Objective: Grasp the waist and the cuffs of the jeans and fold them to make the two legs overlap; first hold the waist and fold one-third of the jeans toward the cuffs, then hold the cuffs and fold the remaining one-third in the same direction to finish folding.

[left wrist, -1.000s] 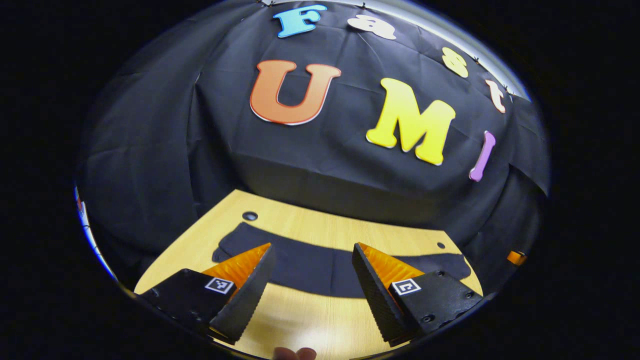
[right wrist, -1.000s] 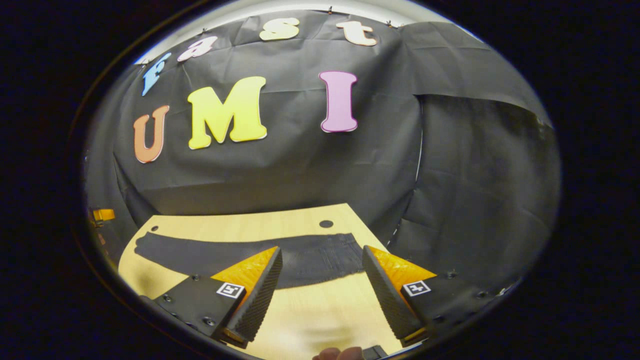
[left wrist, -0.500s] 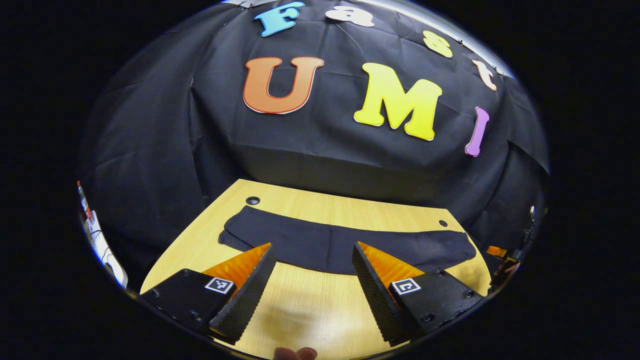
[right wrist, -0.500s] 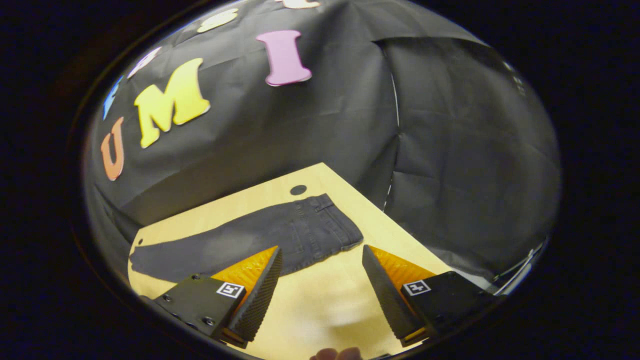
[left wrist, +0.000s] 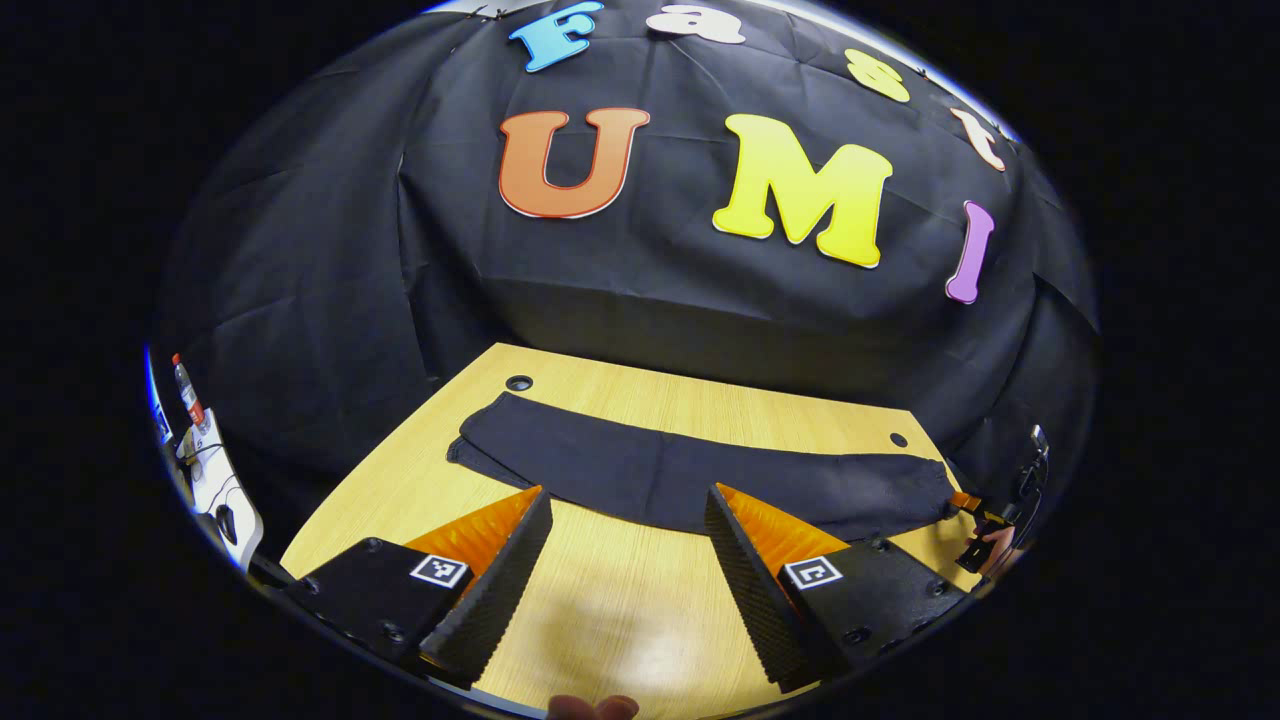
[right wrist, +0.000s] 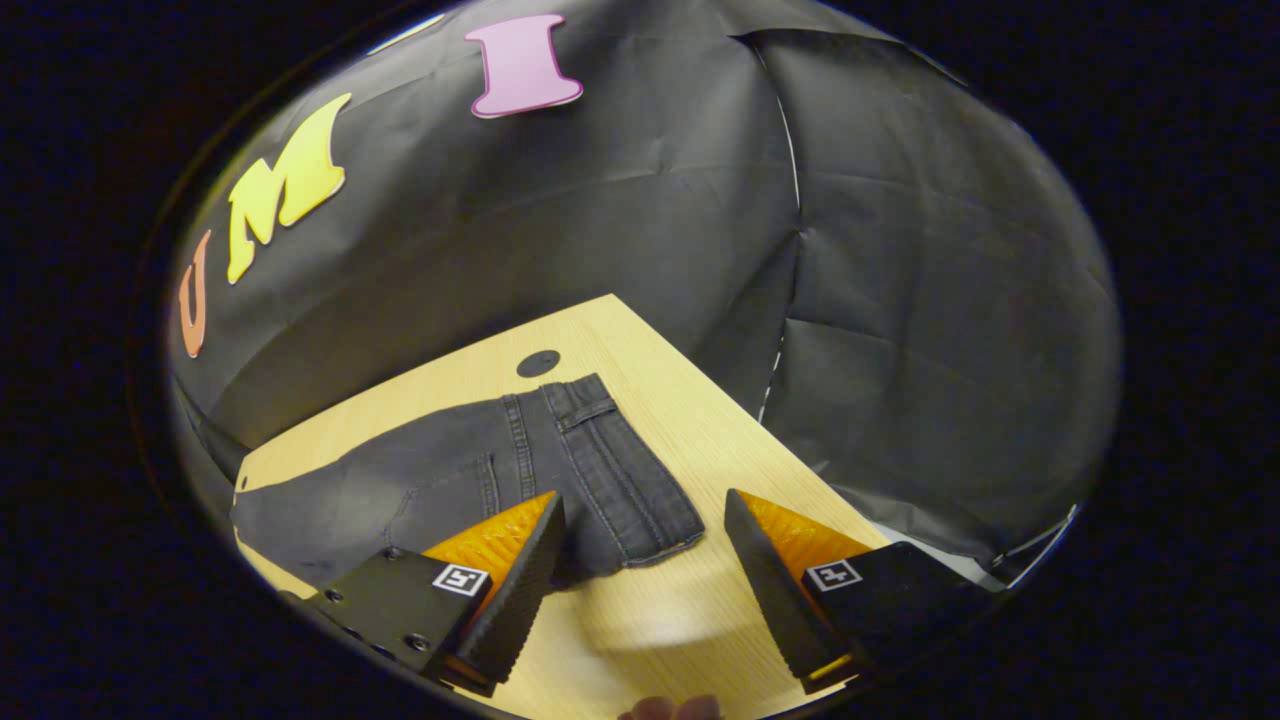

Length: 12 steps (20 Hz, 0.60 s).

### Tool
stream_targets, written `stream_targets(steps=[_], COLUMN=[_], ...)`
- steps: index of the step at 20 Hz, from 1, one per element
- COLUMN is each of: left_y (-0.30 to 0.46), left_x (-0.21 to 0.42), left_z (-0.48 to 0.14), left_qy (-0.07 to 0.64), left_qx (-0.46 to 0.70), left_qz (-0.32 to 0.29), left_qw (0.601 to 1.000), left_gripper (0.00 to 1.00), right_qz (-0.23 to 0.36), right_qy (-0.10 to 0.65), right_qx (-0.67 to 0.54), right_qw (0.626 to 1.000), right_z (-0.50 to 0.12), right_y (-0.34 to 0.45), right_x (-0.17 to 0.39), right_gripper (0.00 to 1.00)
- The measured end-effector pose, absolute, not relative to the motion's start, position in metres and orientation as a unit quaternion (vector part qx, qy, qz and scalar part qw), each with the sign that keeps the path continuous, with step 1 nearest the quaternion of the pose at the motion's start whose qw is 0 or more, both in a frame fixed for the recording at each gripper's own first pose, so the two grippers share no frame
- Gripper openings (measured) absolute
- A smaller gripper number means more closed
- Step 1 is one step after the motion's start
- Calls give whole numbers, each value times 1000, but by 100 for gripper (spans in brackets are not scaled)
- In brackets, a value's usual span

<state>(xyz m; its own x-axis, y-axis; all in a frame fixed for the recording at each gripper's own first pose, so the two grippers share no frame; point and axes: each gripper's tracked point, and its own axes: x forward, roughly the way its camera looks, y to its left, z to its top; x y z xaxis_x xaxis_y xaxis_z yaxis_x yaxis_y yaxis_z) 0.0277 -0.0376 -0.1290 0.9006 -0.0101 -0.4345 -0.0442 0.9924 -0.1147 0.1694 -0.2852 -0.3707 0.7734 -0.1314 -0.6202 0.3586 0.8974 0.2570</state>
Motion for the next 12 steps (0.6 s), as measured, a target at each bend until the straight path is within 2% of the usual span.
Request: stream_targets(steps=[2,3,4,6,9,12], left_y=[-41,-42,-42,-41,-44,-40], left_x=[27,29,29,31,33,33], left_z=[-133,-135,-138,-142,-147,-149], left_qy=[229,233,236,240,244,242], left_qx=[-64,-67,-70,-83,-102,-109], left_qz=[12,15,21,34,37,45], left_qw=[971,970,969,967,964,963], left_gripper=[99,99,99,99,99,99], right_qz=[-130,-127,-124,-106,-77,-74], right_qy=[318,321,326,326,339,347], right_qx=[193,197,198,199,214,242], right_qw=[919,918,916,918,913,903], right_z=[-379,-384,-387,-387,-389,-383], right_y=[-284,-285,-285,-280,-267,-264], right_x=[174,174,173,177,178,183], right_gripper=[100,94,99,99,70,38])
